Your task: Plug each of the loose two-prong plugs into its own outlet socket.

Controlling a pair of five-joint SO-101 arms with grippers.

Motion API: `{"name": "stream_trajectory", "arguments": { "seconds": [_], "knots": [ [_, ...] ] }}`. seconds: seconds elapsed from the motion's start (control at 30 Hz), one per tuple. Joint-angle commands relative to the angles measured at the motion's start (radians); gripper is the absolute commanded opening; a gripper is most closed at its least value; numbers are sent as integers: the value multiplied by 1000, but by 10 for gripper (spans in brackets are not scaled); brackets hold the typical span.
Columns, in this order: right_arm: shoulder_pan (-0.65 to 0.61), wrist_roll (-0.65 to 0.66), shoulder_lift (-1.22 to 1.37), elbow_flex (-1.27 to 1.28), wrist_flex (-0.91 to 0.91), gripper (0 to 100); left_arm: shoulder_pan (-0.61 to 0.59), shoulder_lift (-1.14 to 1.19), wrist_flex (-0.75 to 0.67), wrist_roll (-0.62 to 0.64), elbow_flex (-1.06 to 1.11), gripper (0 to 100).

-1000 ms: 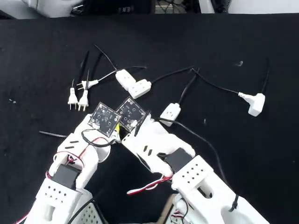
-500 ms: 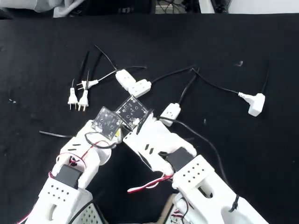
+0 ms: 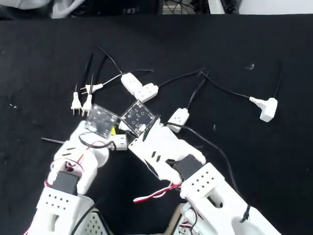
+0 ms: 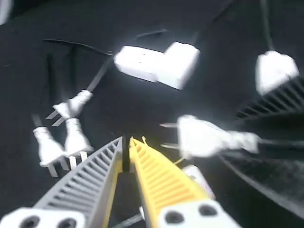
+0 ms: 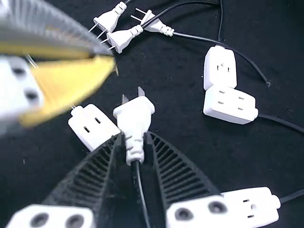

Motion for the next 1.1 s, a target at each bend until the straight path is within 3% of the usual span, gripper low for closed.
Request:
{"name": "stream_trajectory", "arguments": {
  "seconds": [0.0,0.13,0.4,1.07],
  "knots": [
    [15,-3,-4,-64,2,11,-39,-5,-12,-5,-76,30],
    [12,-3,-4,-64,2,11,-27,-5,-20,32,-84,30],
    [3,-31,-4,-76,31,11,127,5,-20,86,-58,30],
    [-6,-31,-4,-79,44,11,176,5,-21,83,-67,30]
  ]
}}
